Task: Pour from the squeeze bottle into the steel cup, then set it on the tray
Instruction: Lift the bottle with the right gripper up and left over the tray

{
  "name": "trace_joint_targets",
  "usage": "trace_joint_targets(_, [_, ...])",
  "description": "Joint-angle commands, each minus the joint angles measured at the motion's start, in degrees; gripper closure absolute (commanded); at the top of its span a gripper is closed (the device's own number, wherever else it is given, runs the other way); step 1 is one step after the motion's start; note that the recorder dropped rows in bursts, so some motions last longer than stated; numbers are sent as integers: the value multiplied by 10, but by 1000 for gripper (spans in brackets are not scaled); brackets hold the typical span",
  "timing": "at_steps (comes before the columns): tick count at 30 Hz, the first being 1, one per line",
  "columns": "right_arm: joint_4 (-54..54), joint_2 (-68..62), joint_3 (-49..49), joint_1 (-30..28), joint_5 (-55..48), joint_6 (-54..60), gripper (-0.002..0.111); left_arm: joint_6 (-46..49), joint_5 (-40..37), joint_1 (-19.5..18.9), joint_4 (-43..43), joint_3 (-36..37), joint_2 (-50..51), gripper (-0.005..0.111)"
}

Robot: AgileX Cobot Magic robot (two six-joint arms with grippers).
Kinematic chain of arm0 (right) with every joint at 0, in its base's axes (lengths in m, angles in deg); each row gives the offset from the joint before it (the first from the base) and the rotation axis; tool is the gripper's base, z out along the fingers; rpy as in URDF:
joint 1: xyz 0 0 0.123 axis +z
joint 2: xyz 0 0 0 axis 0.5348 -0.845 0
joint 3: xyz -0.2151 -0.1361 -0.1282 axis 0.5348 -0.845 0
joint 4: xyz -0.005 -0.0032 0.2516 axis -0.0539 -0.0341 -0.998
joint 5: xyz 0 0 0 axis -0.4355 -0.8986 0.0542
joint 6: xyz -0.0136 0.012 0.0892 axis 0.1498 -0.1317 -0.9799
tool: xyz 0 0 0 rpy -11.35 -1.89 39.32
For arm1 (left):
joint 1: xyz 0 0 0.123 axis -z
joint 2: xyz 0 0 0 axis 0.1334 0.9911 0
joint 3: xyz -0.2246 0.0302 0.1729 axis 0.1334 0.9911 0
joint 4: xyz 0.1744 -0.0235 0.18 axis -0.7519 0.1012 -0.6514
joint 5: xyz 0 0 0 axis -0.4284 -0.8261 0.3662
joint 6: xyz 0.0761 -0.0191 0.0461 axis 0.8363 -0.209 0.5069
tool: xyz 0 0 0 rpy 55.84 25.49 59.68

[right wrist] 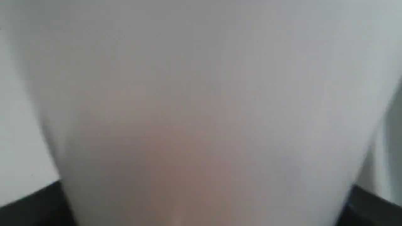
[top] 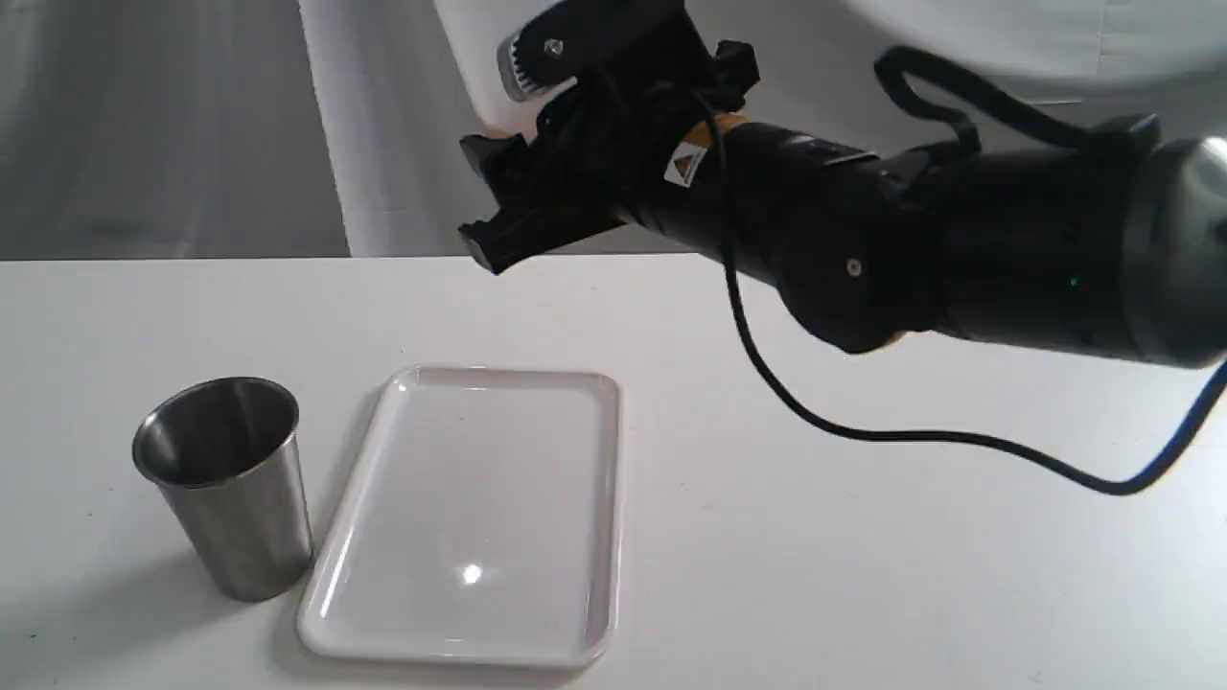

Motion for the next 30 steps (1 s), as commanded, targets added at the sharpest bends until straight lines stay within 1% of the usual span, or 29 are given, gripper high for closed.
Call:
trace_joint_targets(1, [-8, 12, 35, 1, -14, 5, 108, -2, 4, -2, 0, 3, -3, 98])
trace_joint_targets(5, [-28, 12, 56, 1, -39, 17, 108, -2, 4, -2, 0, 3, -3, 98])
trace_joint_targets(12, [-272, 12, 65, 7, -51, 335, 108, -2, 4, -2, 0, 3, -3, 98])
trace_joint_targets(13, [-291, 12, 65, 12, -51, 372, 108, -2, 4, -2, 0, 3, -3, 98])
trace_joint_targets(16, [-276, 12, 65, 22, -51, 385, 108, -2, 4, -2, 0, 3, -3, 98])
trace_joint_targets(17, [-260, 12, 65, 24, -51, 376, 108, -2, 4, -2, 0, 3, -3, 98])
trace_joint_targets(19, [-196, 10, 65, 24, -51, 290, 108, -2, 4, -2, 0, 3, -3, 98])
trace_joint_targets(23, [15, 10, 65, 24, -51, 7, 108, -2, 4, -2, 0, 3, -3, 98])
trace_joint_targets(24, [85, 10, 65, 24, -51, -62, 108, -2, 4, -2, 0, 3, -3, 98])
trace_joint_targets(25, [124, 9, 65, 22, -51, -119, 108, -2, 4, -2, 0, 3, -3, 98])
trace_joint_targets(26, [156, 5, 65, 22, -51, -153, 108, -2, 4, -2, 0, 3, -3, 98])
trace_joint_targets(27, [158, 4, 65, 22, -51, -161, 108, -2, 4, -2, 0, 3, -3, 98])
trace_joint_targets(30, [158, -8, 65, 22, -76, -140, 108, -2, 4, -2, 0, 3, -3, 98])
